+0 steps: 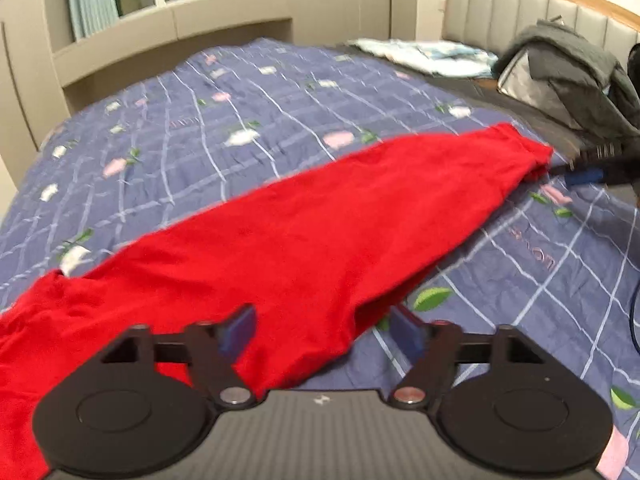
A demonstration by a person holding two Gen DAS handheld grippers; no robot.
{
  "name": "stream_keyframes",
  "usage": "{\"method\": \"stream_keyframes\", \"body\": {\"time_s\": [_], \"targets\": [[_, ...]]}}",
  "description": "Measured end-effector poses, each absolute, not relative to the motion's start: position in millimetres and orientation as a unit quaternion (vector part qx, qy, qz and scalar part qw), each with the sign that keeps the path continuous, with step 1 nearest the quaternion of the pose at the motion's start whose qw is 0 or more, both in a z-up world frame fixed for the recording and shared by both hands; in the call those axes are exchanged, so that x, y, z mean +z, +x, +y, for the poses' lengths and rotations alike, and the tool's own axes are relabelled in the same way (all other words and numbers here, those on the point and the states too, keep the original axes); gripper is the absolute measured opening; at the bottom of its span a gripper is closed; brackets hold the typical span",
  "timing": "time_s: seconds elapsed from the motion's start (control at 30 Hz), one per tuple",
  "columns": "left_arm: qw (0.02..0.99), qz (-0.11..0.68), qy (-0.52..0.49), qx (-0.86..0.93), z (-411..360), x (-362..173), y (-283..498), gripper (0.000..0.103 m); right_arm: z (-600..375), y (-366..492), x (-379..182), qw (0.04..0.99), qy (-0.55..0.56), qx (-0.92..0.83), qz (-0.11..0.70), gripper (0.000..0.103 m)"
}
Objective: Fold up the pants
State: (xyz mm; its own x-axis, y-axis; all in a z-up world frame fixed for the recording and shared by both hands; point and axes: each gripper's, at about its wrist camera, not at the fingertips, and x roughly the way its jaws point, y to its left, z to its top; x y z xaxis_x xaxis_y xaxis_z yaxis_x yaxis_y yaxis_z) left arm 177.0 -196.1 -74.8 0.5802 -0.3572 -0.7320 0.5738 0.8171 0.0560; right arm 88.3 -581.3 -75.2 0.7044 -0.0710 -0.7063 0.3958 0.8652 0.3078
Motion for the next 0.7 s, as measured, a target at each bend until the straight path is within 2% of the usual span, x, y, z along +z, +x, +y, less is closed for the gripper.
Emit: {"method": "stream_keyframes", "body": {"time_s": [0.03, 0.1, 0.33, 0.37, 0.4, 0.43, 0.5, 0.7], "targets": [[0.881, 0.369, 0.146, -0.258, -195, -73, 175, 0.094, -579, 88, -78, 0.895, 0.209, -0.134, 0.371, 0.050], [0.889, 0.364, 0.142, -0.239, -191, -68, 171, 0.098, -576, 90, -81, 0.897, 0.182, -0.141, 0.378, 0.045], [0.901, 0.378, 0.085, -0.193, -160, -54, 163, 0.099, -582, 114, -91, 0.905, 0.191, -0.122, 0.360, 0.042], [0.902, 0.381, 0.077, -0.185, -154, -53, 162, 0.099, -584, 117, -93, 0.904, 0.199, -0.121, 0.358, 0.033], [0.903, 0.384, 0.070, -0.179, -149, -52, 161, 0.099, -586, 120, -94, 0.904, 0.204, -0.117, 0.358, 0.018], [0.904, 0.386, 0.063, -0.172, -143, -51, 161, 0.099, -586, 122, -94, 0.903, 0.206, -0.116, 0.358, 0.011], [0.905, 0.392, 0.050, -0.159, -132, -50, 159, 0.099, -586, 124, -90, 0.905, 0.194, -0.117, 0.359, 0.008], [0.909, 0.397, 0.041, -0.125, -104, -46, 155, 0.099, -593, 117, -64, 0.921, 0.138, -0.146, 0.333, 0.007]]}}
